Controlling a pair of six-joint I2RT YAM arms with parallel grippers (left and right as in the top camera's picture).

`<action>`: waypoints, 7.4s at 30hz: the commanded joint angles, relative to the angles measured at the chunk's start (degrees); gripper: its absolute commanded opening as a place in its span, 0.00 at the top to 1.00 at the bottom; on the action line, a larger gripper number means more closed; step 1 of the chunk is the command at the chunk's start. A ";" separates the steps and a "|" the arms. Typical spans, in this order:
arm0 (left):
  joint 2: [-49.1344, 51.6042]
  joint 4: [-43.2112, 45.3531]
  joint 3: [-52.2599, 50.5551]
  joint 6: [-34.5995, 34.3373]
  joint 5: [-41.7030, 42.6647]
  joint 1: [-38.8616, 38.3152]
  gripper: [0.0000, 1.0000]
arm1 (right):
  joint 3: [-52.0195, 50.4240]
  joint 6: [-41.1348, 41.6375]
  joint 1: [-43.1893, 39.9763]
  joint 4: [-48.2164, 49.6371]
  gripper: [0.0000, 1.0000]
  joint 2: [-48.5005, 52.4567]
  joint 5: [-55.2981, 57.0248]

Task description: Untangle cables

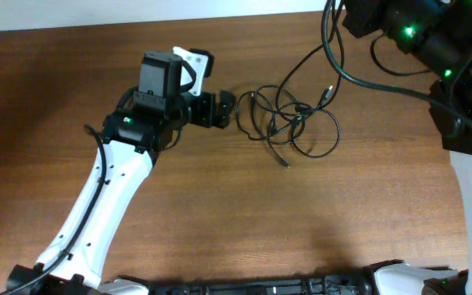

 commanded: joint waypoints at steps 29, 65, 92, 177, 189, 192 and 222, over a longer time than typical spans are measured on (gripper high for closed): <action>25.14 33.11 0.04 -27.30 -1.73 -12.33 0.01 | 0.98 14.10 -3.26 9.49 0.96 -4.68 1.36; 25.14 0.98 0.04 -5.68 0.92 6.62 0.01 | 1.01 13.53 -46.64 -19.32 0.96 -3.19 6.03; 25.14 0.52 0.04 -5.73 0.94 6.49 0.01 | 0.81 11.87 -69.64 -36.13 0.96 14.95 28.83; -5.86 -18.97 3.48 4.92 -12.81 6.88 0.01 | -21.42 -26.29 11.91 -23.91 0.96 39.36 5.70; -5.86 -18.97 3.48 4.92 -12.81 6.88 0.01 | 15.10 -24.85 9.57 -49.70 0.96 36.28 17.57; -5.86 -18.97 3.48 4.92 -12.83 6.88 0.01 | 25.94 -24.41 9.68 -54.12 0.96 35.80 17.59; -5.86 -18.97 3.48 4.92 -12.81 6.88 0.01 | 67.76 -19.82 9.68 -59.82 0.96 22.73 19.34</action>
